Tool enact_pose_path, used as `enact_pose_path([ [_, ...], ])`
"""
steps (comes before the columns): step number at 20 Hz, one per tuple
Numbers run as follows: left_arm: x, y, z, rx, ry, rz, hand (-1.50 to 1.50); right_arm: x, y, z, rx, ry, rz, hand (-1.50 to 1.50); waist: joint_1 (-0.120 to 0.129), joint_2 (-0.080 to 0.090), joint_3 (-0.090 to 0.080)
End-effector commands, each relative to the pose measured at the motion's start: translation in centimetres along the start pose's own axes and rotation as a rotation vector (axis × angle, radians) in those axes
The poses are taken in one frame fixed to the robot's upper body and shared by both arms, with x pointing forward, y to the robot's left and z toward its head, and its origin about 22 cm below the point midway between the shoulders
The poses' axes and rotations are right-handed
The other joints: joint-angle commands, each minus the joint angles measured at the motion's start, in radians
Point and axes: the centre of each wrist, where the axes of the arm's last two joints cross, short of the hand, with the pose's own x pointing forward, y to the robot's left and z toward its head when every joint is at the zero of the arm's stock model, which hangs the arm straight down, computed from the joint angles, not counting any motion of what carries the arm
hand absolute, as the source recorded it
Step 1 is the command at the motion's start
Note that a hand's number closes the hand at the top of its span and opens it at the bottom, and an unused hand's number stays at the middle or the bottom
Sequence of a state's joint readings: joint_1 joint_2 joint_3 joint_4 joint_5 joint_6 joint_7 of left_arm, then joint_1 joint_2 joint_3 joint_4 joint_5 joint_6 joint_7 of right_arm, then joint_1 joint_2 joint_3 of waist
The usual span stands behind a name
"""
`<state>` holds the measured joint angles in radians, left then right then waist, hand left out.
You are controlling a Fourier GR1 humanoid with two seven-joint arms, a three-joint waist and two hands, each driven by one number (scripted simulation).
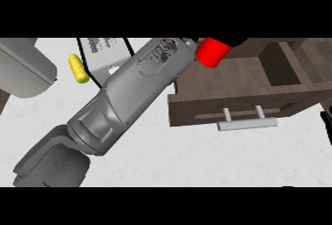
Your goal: Pick up the can, place it into the drawer and close the drawer
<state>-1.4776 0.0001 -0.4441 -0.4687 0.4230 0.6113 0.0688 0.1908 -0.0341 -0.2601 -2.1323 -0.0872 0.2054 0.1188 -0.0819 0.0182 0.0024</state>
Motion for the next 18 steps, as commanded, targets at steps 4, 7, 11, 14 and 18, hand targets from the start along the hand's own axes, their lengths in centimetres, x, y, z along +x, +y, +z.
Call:
enact_pose_path([
  [4,-1.1,0.1,-0.3,0.027,-0.015,-0.056,1.5,0.9,0.2,-0.6,0.008,-0.021,-0.018,-1.5,-0.023,0.006,0.0],
  [7,-3.3,0.3,0.1,0.054,0.011,-0.076,1.5,1.1,0.3,-2.0,0.024,-0.044,-0.003,-1.5,-0.037,0.012,0.001],
  [11,-3.3,0.0,0.2,0.054,-0.042,-0.113,1.5,0.8,-0.2,-2.6,0.016,-0.035,0.001,-1.5,-0.041,0.014,0.001],
  [14,-4.1,0.6,-0.1,0.077,-0.002,-0.117,-1.5,0.9,0.7,-2.0,0.035,-0.052,0.004,-1.5,-0.047,0.016,0.001],
  [18,-4.4,0.5,0.0,0.124,0.008,-0.131,-1.5,0.9,1.2,-1.7,0.068,-0.049,-0.002,-1.5,-0.061,0.016,0.001],
])
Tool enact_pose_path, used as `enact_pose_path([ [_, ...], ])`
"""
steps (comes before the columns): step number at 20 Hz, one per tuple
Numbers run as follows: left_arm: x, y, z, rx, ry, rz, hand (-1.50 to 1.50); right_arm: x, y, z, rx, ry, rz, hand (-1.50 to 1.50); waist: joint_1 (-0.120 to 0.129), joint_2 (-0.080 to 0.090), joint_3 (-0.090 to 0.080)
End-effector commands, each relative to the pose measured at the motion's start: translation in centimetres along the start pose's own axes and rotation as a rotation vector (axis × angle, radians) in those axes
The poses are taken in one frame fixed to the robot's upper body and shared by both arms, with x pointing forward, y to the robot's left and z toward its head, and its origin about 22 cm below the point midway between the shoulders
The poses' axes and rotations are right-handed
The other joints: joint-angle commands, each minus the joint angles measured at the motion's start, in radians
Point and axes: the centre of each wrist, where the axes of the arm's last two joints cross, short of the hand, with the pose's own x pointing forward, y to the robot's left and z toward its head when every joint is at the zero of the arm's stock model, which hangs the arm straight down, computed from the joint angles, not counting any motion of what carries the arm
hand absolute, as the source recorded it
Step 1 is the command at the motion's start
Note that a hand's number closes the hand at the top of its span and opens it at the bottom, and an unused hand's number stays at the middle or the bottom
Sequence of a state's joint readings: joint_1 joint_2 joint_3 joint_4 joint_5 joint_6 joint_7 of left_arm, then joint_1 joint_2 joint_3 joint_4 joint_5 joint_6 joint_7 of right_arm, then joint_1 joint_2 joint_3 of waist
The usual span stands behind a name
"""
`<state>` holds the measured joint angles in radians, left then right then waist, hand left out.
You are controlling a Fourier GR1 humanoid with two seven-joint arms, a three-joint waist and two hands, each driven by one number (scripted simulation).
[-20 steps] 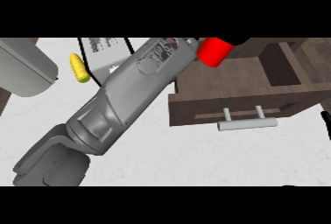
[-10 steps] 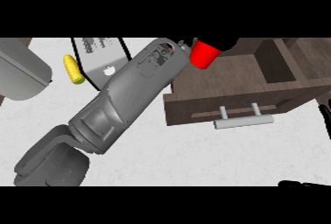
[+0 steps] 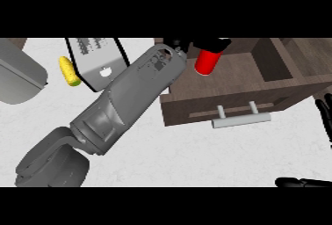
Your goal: Pick up the can, place it into the drawer and close the drawer
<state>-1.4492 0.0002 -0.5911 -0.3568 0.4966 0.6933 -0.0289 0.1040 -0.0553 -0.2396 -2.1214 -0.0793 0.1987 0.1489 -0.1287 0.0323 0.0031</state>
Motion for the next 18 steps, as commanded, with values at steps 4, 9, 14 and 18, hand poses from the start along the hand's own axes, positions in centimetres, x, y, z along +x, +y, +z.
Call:
enact_pose_path([
  [4,-1.0,-0.4,0.7,0.06,0.0,-0.005,-1.5,0.1,0.1,-0.3,0.006,-0.004,0.005,-1.5,-0.015,0.0,0.0],
  [9,-0.7,-0.4,0.5,0.066,0.008,0.009,-1.5,0.6,0.6,-0.4,0.017,-0.013,-0.014,-1.5,-0.008,0.0,-0.001],
  [14,-1.9,-0.1,0.6,0.092,0.041,0.048,-1.5,3.2,-1.5,-0.2,-0.004,-0.095,0.171,-1.5,0.008,-0.006,-0.002],
  [18,-1.4,-0.4,0.9,0.083,0.043,0.091,-1.5,3.0,-0.8,-0.7,0.047,-0.165,0.286,-1.5,0.0,0.0,-0.001],
])
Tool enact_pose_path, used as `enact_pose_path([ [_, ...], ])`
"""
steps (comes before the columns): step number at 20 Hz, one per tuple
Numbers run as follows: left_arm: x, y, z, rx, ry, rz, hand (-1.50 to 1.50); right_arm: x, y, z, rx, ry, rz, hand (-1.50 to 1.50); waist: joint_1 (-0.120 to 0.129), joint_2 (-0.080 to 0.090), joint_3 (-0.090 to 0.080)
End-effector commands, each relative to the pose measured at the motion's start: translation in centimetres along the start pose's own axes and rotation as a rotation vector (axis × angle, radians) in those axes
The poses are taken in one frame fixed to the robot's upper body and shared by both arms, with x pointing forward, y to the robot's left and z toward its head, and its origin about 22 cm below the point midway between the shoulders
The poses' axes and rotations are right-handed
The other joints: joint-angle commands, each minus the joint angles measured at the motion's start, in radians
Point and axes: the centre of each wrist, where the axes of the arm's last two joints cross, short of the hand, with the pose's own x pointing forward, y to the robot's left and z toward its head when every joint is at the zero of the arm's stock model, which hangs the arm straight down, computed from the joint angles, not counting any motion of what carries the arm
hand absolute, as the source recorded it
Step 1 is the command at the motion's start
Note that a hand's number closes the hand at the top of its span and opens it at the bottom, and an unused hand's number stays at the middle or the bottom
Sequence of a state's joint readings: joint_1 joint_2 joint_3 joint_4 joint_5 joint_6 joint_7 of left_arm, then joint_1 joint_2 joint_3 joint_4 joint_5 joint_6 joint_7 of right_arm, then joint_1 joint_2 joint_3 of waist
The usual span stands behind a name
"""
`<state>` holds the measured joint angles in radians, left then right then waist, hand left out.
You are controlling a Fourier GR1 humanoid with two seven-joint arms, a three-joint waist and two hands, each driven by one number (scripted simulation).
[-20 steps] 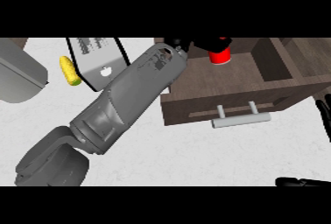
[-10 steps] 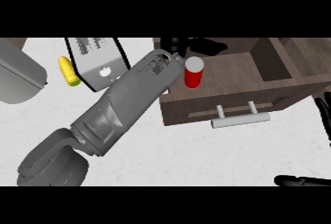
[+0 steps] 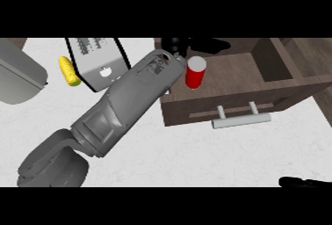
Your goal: Pick up the can, place it into the drawer and close the drawer
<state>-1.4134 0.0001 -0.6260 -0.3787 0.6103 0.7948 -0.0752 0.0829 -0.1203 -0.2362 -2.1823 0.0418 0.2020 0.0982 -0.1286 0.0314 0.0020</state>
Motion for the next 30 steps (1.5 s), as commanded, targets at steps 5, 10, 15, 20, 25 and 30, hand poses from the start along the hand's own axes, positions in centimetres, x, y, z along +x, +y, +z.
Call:
enact_pose_path([
  [5,1.9,-0.5,0.2,-0.005,-0.003,0.098,-1.5,1.3,1.1,-1.5,0.08,-0.107,0.216,-1.5,0.026,-0.002,0.0],
  [10,1.0,-0.3,0.3,0.037,-0.015,0.122,-1.5,2.5,1.8,-1.5,0.091,-0.133,0.381,-1.5,0.045,-0.01,-0.002],
  [15,2.2,-0.5,0.2,0.025,-0.035,0.122,-1.5,0.8,2.8,-2.9,0.151,-0.126,0.603,-1.5,0.089,-0.016,-0.002],
  [20,3.3,-0.5,-0.2,0.03,-0.028,0.113,-1.5,-2.1,5.0,-2.9,0.226,-0.098,0.757,-1.5,0.108,-0.021,-0.001],
  [25,3.9,1.3,-1.3,0.038,-0.014,0.117,-1.5,-4.6,7.7,-3.7,0.246,-0.052,0.889,-1.5,0.13,-0.029,-0.002],
  [30,4.8,2.7,-1.3,0.02,-0.003,0.128,-1.5,-8.8,10.3,-4.4,0.175,-0.031,0.874,-1.5,0.155,-0.036,-0.001],
])
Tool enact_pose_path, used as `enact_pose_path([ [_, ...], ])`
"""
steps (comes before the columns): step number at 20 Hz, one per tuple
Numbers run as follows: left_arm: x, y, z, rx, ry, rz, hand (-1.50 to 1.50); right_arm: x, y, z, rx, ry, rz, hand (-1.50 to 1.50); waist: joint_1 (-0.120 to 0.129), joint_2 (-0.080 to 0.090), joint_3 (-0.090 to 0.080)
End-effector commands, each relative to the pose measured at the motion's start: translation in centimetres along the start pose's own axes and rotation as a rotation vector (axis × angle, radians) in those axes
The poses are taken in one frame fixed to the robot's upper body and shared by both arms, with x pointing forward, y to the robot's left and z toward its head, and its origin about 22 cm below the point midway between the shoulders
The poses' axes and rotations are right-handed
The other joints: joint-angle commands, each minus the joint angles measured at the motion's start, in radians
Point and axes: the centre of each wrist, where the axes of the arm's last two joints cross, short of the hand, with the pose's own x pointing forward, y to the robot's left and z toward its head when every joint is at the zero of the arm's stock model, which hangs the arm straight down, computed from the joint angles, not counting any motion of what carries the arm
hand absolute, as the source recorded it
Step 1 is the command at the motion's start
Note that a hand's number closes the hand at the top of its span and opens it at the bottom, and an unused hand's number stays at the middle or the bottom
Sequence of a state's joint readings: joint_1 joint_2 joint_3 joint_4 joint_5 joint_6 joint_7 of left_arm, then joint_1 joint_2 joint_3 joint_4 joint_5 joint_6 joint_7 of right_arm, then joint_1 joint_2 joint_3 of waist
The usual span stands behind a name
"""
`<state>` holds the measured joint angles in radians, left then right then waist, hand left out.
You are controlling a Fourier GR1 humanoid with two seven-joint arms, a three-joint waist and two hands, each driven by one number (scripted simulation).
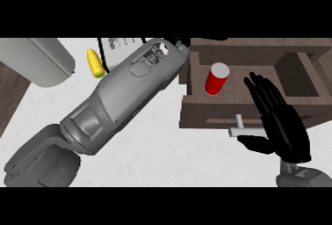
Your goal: Pick up the can, place it into the drawer and close the drawer
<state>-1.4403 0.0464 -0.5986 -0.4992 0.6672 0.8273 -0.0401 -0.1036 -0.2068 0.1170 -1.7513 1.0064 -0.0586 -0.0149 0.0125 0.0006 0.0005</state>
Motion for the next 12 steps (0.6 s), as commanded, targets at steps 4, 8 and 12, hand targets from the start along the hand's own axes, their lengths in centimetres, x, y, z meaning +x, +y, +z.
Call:
enact_pose_path([
  [4,1.7,3.6,-1.0,0.006,0.008,-0.002,-1.5,-2.6,4.9,-1.4,-0.031,0.069,0.035,-1.5,0.025,-0.008,0.0],
  [8,0.9,6.4,-1.7,0.016,0.001,-0.03,-1.5,-4.3,6.1,-3.5,-0.024,0.079,0.062,-1.5,0.024,0.001,0.001],
  [12,-0.9,7.0,-0.1,0.007,0.014,-0.029,-1.5,-4.4,7.1,-4.5,-0.012,0.084,0.104,-1.5,0.031,-0.002,0.0],
])
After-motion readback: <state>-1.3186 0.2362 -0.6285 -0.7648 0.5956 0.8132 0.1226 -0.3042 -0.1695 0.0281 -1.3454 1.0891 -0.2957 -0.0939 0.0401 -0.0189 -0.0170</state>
